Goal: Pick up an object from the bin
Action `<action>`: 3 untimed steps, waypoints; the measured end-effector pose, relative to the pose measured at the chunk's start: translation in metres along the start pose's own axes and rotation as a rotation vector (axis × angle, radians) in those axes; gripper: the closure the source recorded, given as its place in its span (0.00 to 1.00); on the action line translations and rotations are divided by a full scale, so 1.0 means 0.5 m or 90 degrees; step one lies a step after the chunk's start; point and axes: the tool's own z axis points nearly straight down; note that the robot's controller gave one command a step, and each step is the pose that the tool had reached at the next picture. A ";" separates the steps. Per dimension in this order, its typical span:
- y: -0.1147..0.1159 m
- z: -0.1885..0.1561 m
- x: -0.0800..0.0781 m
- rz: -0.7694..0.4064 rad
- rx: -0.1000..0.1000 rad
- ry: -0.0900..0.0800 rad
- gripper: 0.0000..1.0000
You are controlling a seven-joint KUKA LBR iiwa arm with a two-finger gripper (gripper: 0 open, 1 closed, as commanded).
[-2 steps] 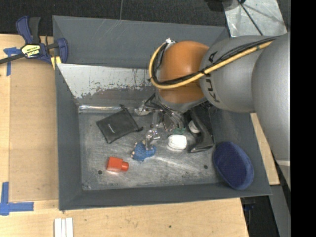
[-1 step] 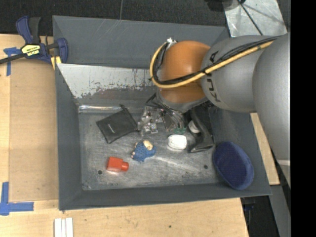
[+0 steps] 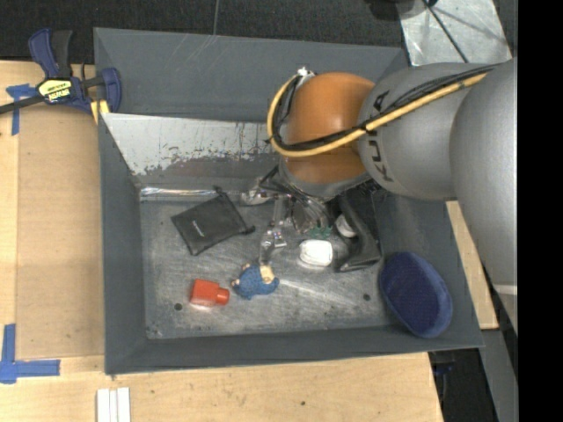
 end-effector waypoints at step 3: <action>0.108 0.056 -0.025 0.076 0.001 0.001 1.00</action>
Offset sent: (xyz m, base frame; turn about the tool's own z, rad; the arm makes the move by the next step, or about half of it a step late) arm -0.0148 0.0496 -0.0351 0.0662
